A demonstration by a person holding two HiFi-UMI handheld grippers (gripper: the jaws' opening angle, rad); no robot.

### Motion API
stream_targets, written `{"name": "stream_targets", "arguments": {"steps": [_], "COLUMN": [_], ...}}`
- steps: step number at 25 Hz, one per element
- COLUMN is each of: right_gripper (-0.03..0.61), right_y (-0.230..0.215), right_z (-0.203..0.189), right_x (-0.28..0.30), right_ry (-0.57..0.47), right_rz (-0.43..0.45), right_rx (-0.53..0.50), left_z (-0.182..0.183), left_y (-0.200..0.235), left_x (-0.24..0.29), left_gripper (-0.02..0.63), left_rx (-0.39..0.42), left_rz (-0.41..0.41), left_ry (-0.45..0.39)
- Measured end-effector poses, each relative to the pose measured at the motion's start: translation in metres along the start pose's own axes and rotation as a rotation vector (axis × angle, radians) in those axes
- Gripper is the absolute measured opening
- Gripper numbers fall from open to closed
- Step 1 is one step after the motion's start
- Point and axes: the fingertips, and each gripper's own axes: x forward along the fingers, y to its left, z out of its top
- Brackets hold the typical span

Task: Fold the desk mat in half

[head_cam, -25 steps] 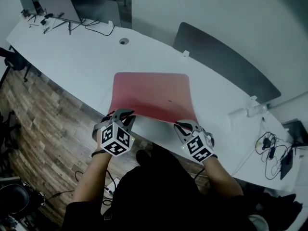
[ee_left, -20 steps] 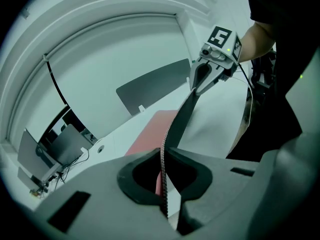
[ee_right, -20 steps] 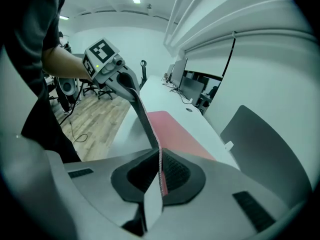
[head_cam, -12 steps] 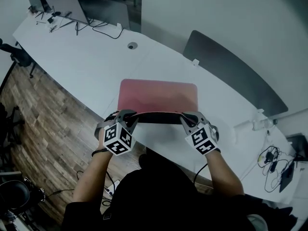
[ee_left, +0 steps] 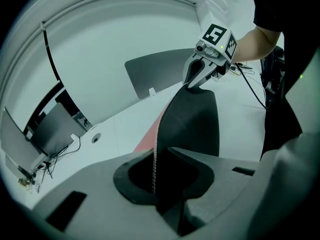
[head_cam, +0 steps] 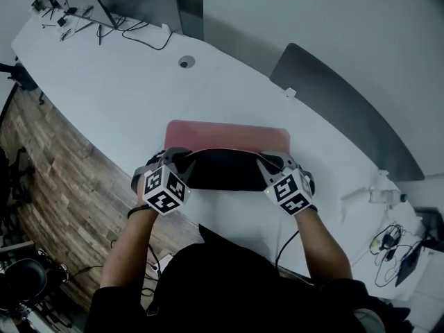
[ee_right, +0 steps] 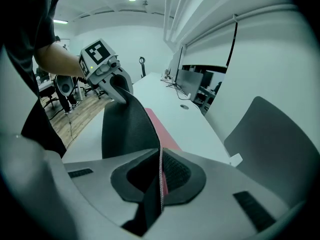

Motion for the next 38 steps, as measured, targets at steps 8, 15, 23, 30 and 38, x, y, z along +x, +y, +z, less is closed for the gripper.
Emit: {"name": "stream_targets", "arguments": {"steps": [8, 15, 23, 30, 38], "right_gripper": [0.025, 0.029, 0.048, 0.057, 0.060], "right_y": [-0.035, -0.051, -0.062, -0.065, -0.070], "right_z": [-0.017, -0.028, -0.038, -0.042, -0.045], "right_x": [0.055, 0.088, 0.112, 0.121, 0.120], "right_ry": [0.026, 0.055, 0.101, 0.118, 0.100], "right_rz": [0.054, 0.084, 0.094, 0.112, 0.120], "right_rx": [0.019, 0.023, -0.015, -0.032, 0.008], "left_z": [-0.009, -0.020, -0.028, -0.033, -0.030], "left_y": [0.033, 0.044, 0.053, 0.062, 0.071], "left_x": [0.054, 0.083, 0.103, 0.111, 0.114], "left_gripper": [0.057, 0.057, 0.084, 0.132, 0.178], "left_rx": [-0.019, -0.032, -0.061, -0.082, -0.098], "left_rz": [-0.037, -0.083, -0.084, -0.053, -0.012], "left_ry": [0.058, 0.087, 0.097, 0.088, 0.056]}}
